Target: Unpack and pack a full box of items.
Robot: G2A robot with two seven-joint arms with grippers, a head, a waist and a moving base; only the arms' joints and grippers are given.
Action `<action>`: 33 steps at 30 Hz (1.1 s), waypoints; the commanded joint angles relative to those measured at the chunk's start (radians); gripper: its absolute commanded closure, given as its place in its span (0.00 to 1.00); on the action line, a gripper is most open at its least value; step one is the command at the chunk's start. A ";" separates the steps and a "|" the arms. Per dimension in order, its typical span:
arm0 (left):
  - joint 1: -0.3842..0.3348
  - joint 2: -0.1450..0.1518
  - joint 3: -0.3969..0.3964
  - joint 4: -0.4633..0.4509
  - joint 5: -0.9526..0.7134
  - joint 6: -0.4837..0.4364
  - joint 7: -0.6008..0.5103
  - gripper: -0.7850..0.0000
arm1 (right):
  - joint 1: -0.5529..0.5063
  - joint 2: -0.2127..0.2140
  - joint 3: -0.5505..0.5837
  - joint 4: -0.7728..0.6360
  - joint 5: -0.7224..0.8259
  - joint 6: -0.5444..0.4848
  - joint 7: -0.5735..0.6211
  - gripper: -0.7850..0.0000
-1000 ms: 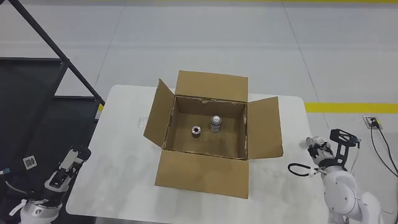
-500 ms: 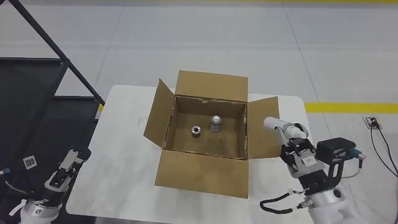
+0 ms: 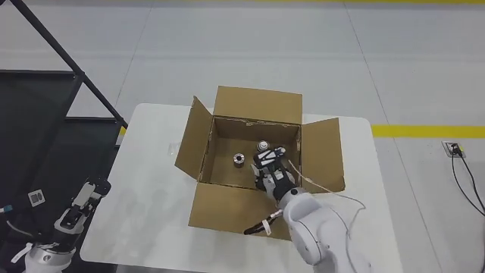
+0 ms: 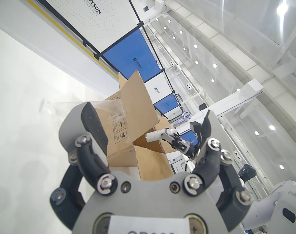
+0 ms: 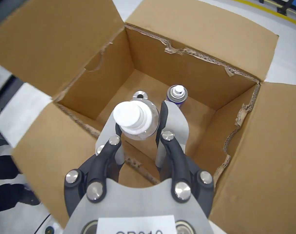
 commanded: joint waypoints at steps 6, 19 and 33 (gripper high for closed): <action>0.000 0.000 0.000 0.000 0.000 0.000 0.000 0.00 | 0.152 -0.026 -0.047 0.240 0.076 0.046 0.071 1.00; 0.000 0.000 0.000 0.000 0.000 0.000 0.000 0.00 | 0.266 -0.054 -0.076 0.444 0.109 0.069 0.094 0.71; 0.000 0.000 0.000 0.000 0.000 0.000 0.000 0.00 | 0.178 -0.040 -0.019 0.291 0.073 0.050 0.096 0.00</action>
